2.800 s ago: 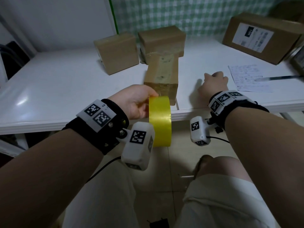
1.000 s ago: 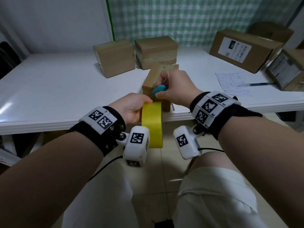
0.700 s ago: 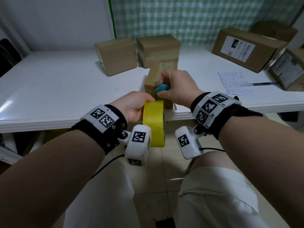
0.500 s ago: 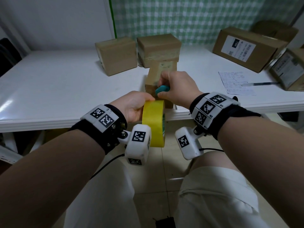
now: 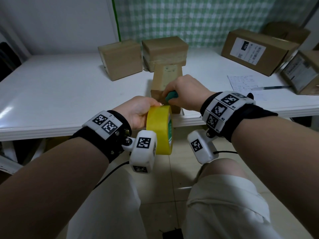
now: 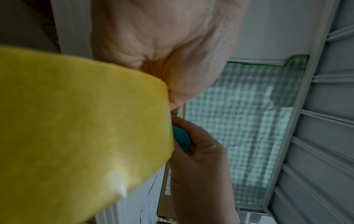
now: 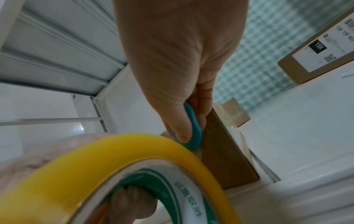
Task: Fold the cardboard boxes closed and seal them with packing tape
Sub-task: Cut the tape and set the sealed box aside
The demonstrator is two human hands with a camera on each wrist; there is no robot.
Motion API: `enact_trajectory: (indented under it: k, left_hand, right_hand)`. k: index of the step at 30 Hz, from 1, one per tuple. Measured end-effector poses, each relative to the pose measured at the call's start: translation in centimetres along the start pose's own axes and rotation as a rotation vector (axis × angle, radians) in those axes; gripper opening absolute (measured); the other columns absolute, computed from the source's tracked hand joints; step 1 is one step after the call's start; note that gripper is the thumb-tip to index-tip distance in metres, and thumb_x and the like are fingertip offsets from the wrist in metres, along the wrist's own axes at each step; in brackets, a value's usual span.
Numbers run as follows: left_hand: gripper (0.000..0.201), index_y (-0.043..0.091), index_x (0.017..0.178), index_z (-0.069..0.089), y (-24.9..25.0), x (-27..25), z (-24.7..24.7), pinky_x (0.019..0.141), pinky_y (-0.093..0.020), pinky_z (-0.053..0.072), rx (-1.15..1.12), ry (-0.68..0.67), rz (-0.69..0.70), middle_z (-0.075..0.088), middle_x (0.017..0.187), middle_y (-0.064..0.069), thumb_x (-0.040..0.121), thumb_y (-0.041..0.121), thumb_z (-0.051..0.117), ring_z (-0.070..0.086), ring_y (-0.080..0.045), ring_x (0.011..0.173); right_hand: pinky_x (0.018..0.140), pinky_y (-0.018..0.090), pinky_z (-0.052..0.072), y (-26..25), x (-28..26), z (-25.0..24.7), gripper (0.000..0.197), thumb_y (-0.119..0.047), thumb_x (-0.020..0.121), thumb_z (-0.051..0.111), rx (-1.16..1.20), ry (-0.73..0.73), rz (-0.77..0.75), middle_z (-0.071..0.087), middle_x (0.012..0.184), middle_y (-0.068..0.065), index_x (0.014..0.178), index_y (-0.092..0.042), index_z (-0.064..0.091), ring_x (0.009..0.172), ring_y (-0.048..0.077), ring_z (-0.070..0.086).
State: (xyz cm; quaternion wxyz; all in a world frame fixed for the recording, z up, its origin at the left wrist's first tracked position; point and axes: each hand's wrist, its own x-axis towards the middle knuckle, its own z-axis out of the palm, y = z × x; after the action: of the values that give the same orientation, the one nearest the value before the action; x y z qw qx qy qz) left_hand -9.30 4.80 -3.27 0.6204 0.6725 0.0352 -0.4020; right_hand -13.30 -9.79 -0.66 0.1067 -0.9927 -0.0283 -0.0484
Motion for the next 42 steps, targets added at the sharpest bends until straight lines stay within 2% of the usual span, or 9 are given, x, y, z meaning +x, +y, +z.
enact_trajectory:
  k: [13,17,22,24,27,30,35,39,42]
  left_hand:
    - [0.007,0.003,0.096,0.059,-0.8,0.1,-0.1,0.053,-0.03,0.057,0.106,0.027,0.0,0.06,0.077,-0.013,0.093,0.006,0.054,0.061,-0.021,0.062]
    - [0.007,0.005,0.092,0.061,-1.0,-0.3,-0.5,0.048,-0.022,0.054,0.073,0.007,0.075,0.061,0.072,-0.01,0.092,0.005,0.055,0.064,-0.013,0.048]
    - [0.017,0.011,0.099,0.06,-1.2,-1.1,-0.9,0.056,-0.019,0.054,0.139,-0.081,0.168,0.062,0.081,-0.006,0.094,0.001,0.047,0.062,-0.01,0.06]
    - [0.017,0.013,0.099,0.058,-1.3,-1.4,-0.8,0.06,-0.021,0.052,0.169,-0.109,0.185,0.06,0.083,-0.006,0.094,0.001,0.047,0.059,-0.012,0.067]
    - [0.019,0.017,0.098,0.058,-1.5,-1.8,-0.7,0.068,-0.024,0.049,0.193,-0.114,0.211,0.059,0.088,-0.006,0.094,0.001,0.047,0.057,-0.014,0.075]
    - [0.023,0.02,0.101,0.058,-1.6,-2.0,-0.6,0.072,-0.027,0.047,0.233,-0.129,0.223,0.06,0.093,-0.006,0.094,0.001,0.047,0.057,-0.015,0.079]
    - [0.044,0.031,0.126,0.044,-1.4,-2.5,-0.1,0.066,-0.028,0.05,0.273,-0.104,0.244,0.062,0.097,-0.004,0.093,0.004,0.051,0.059,-0.017,0.076]
    - [0.043,0.033,0.123,0.044,-1.1,-3.0,0.0,0.055,-0.024,0.051,0.299,-0.102,0.265,0.06,0.091,-0.007,0.093,0.005,0.053,0.058,-0.017,0.068]
    - [0.033,0.027,0.121,0.051,-1.0,-3.1,0.1,0.061,-0.026,0.053,0.319,-0.12,0.239,0.061,0.095,-0.008,0.094,0.008,0.052,0.06,-0.017,0.074]
  right_hand:
    - [0.082,0.03,0.046,0.7,-0.3,-0.3,0.03,-0.006,0.084,0.054,0.04,-0.07,0.06,0.063,0.112,0.006,0.105,-0.02,0.069,0.105,0.025,0.056]
    - [0.073,0.024,0.041,0.3,-0.5,0.2,0.016,-0.012,0.083,0.055,0.18,-0.068,0.124,0.063,0.093,0.003,0.089,-0.017,0.069,0.093,0.019,0.055]
    - [0.057,0.019,0.042,0.3,-0.6,1.8,0.011,-0.016,0.082,0.061,0.385,0.011,0.221,0.065,0.081,0.008,0.08,-0.007,0.067,0.073,0.015,0.055]
    - [0.062,0.018,0.045,0.4,-0.8,2.5,0.01,-0.018,0.078,0.071,0.487,0.003,0.256,0.066,0.081,0.003,0.083,-0.011,0.067,0.074,0.013,0.058]
    - [0.088,0.036,0.052,0.5,-1.0,3.0,0.023,-0.013,0.07,0.08,0.687,-0.024,0.303,0.069,0.093,0.007,0.082,-0.021,0.06,0.091,0.024,0.064]
    - [0.092,0.044,0.051,0.6,-1.1,3.1,0.031,-0.001,0.069,0.078,0.765,-0.017,0.315,0.065,0.084,0.006,0.077,-0.023,0.057,0.085,0.025,0.062]
    - [0.077,0.036,0.05,0.9,-1.6,2.9,0.034,0.006,0.068,0.076,0.846,0.019,0.391,0.061,0.08,0.006,0.073,-0.02,0.054,0.077,0.022,0.057]
    - [0.062,0.026,0.047,1.0,-1.9,2.6,0.035,0.009,0.069,0.074,0.916,0.022,0.397,0.061,0.08,0.009,0.074,-0.018,0.053,0.07,0.02,0.057]
    - [0.061,0.027,0.048,1.0,-2.0,2.3,0.034,0.01,0.069,0.073,0.932,0.036,0.388,0.061,0.081,0.013,0.076,-0.017,0.054,0.067,0.022,0.058]
